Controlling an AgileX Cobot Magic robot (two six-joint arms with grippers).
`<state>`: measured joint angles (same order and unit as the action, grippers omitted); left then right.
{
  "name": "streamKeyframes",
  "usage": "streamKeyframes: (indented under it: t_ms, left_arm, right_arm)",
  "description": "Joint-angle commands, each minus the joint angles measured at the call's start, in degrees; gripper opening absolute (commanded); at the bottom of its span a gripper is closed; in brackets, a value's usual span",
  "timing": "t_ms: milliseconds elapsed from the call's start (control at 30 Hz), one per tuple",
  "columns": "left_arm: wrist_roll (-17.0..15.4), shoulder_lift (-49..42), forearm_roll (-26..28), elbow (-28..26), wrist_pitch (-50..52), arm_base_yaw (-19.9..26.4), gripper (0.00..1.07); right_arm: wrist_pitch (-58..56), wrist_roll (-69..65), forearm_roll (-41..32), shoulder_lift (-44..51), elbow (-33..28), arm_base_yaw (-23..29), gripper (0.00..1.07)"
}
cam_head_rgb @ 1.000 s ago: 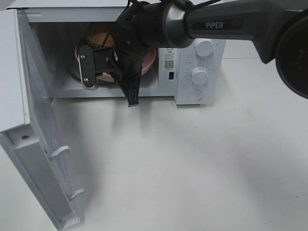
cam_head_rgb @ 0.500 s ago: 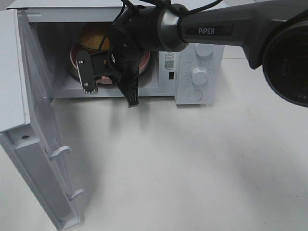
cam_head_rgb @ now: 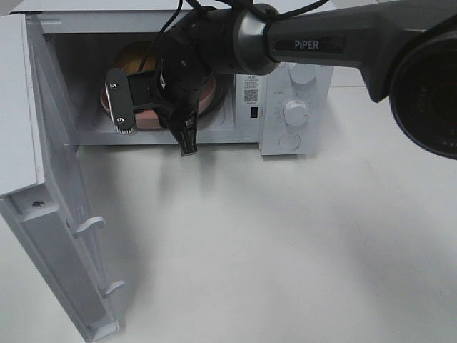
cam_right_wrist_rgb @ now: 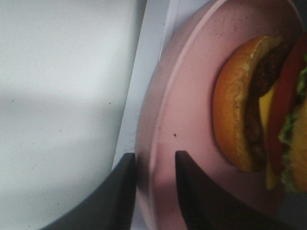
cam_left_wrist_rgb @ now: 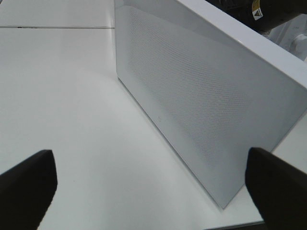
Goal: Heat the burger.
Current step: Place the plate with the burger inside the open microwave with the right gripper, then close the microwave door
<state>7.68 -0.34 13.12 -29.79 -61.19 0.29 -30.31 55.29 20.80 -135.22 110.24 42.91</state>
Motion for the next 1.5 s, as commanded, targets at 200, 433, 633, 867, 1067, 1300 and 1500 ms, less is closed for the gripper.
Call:
streamKeyframes:
  t_ms: [200, 433, 633, 867, 1067, 1300, 1500]
  left_arm:
    - [-0.06, -1.03, 0.11, 0.11, -0.46, -0.23, 1.00]
    - [-0.06, -1.03, 0.06, 0.11, -0.46, -0.23, 1.00]
    - [-0.06, -1.03, 0.06, 0.11, -0.46, -0.23, 1.00]
    - [-0.06, -1.03, 0.11, 0.11, -0.46, -0.23, 1.00]
    - [-0.06, -1.03, 0.11, 0.11, -0.46, -0.23, 1.00]
    - [-0.06, -1.03, 0.11, 0.11, -0.46, -0.23, 1.00]
    - [-0.06, -1.03, 0.11, 0.11, -0.46, -0.23, 1.00]
  right_arm:
    - [-3.50, -0.40, -0.40, 0.92, 0.46, -0.11, 0.49]
    - [-3.55, -2.23, -0.46, 2.12, 0.40, -0.11, 0.63]
    - [-3.09, -3.04, -0.46, 3.32, -0.46, -0.11, 0.71]
    - [0.80, -3.04, -0.29, 7.05, -8.14, -0.11, 0.71]
    - [3.21, -4.13, 0.69, 10.20, -12.72, -0.11, 0.71]
    - [5.04, -11.06, 5.10, 15.87, -19.31, -0.11, 0.71]
    - [6.88, -15.36, 6.13, 20.11, -24.81, -0.11, 0.71]
